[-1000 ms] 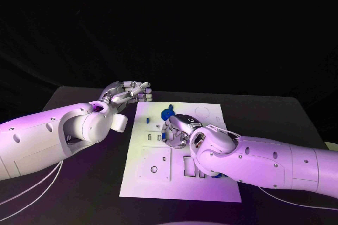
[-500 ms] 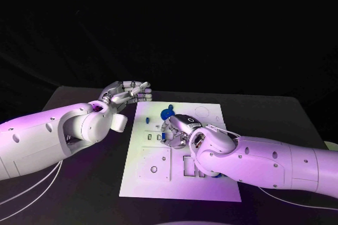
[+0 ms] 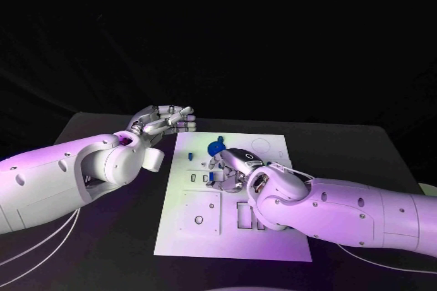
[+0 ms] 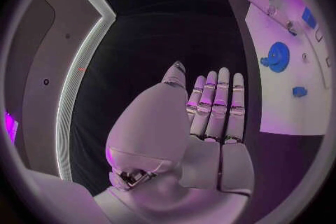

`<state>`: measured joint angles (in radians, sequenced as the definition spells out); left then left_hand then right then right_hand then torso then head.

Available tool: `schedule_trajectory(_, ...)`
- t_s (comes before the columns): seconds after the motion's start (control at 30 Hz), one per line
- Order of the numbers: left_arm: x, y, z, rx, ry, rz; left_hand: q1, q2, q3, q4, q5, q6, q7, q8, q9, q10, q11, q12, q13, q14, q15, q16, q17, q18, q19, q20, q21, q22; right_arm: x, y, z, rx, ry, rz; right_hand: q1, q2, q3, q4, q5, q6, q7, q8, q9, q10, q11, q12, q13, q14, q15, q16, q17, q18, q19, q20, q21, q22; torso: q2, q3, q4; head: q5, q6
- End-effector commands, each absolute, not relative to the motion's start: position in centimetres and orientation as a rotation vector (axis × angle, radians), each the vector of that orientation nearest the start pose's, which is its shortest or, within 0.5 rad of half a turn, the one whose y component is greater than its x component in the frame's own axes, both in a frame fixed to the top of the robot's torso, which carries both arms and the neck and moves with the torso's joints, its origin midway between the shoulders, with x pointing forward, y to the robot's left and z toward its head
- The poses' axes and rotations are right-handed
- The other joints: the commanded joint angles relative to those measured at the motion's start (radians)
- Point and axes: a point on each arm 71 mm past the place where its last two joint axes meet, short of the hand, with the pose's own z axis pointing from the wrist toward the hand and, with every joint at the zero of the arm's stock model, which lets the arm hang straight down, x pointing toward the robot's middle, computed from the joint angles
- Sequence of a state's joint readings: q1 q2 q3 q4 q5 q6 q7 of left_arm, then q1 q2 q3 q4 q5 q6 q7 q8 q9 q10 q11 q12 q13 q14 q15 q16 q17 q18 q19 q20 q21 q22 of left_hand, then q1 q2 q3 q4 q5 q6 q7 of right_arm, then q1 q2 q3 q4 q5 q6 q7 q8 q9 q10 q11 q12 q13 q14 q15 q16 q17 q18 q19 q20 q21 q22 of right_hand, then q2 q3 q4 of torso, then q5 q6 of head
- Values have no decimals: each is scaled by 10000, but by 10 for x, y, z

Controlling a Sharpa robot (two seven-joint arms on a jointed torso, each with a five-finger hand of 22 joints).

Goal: Assemble the parts on the task board

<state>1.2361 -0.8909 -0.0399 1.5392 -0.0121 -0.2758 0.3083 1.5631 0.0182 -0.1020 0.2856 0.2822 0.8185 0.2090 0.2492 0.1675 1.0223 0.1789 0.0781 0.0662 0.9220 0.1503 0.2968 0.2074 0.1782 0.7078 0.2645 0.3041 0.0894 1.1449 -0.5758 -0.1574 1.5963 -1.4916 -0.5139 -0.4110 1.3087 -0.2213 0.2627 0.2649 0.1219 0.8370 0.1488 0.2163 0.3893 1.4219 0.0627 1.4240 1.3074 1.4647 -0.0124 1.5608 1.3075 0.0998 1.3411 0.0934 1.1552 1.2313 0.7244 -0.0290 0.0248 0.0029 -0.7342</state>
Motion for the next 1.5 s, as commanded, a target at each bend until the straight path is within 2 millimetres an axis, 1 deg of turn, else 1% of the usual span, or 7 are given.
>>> schedule_trajectory(0.03,492,224,-165,-10752,15150,-15111,-185,43,-123,17,49,20,101,-12,42,145,28,13,40,53,-13,19,63,68,151,7,-7,-10,426,-74,-218,-253,16090,8012,190,-39,-220,121,2,-72,-2,-63,-36,-35,37,-30,532,946,75,-54,2140,40,-2,71,-52,17,-32,10,-12,62,0)
schedule_trajectory(0.53,487,219,-181,-8889,18783,-12855,-913,268,-766,19,617,1680,-1442,1142,1599,4705,-1906,2689,2182,5520,-2195,5842,4444,10,5022,-2162,3616,1697,446,-160,-170,3389,16839,8658,517,180,-191,228,914,163,-54,122,-59,8,-11,37,596,895,34,-128,1946,106,-155,40,-409,-184,-249,131,-101,215,-8)
schedule_trajectory(0.73,482,214,-193,-8104,21051,-11074,-1702,669,-1108,59,517,988,-1608,2348,3265,4317,-2093,8483,8074,6096,-2390,11184,10672,-250,5259,-2381,6869,5045,454,-184,-162,3976,16795,8320,484,185,-193,241,918,161,-52,124,-62,2,-10,32,588,894,34,-130,1943,116,-177,39,-454,-216,-350,214,-116,252,-43)
schedule_trajectory(0.9,482,207,-194,-6474,22223,-9411,-2444,470,-1669,83,2518,769,-1589,2755,3886,3758,-2078,8825,8550,5995,-2327,11394,10889,-226,4684,-2347,7384,5512,459,-199,-159,4249,16654,8034,420,154,-212,237,1046,145,-51,126,-74,5,-8,41,596,894,34,-132,1945,118,-189,40,-494,-231,-398,271,-110,276,-78)
schedule_trajectory(1.1,486,194,-190,-4023,22655,-7562,-3594,609,-2331,100,2091,541,-1727,3958,5255,3506,-2151,8727,8499,5900,-2403,11245,10693,-175,4294,-2357,7314,5437,462,-208,-158,4426,16562,7813,392,147,-214,242,1137,142,-50,130,-80,7,-9,45,598,894,35,-133,1944,120,-191,39,-509,-235,-415,307,-93,269,-89)
schedule_trajectory(1.33,492,183,-189,-4003,22946,-6656,-3405,392,-1578,112,6631,-196,-1907,5108,6813,2903,-2288,8553,8319,5749,-2473,11248,10674,-156,4009,-2452,7202,5519,464,-214,-158,4557,16558,7618,346,143,-226,248,1197,144,-51,136,-83,-3,-8,37,586,888,36,-143,1920,124,-200,39,-535,-248,-411,309,-118,298,-155)
schedule_trajectory(1.5,495,179,-189,-4579,23199,-6530,-3713,-822,2152,103,7710,-620,-1721,5110,7045,2368,-2134,8359,7923,5532,-2356,11143,10359,-78,3568,-2343,6912,5323,465,-216,-159,4627,16569,7507,338,147,-223,245,1244,142,-51,138,-85,-10,-9,32,578,888,35,-143,1922,123,-199,39,-538,-247,-414,293,-97,268,-198)
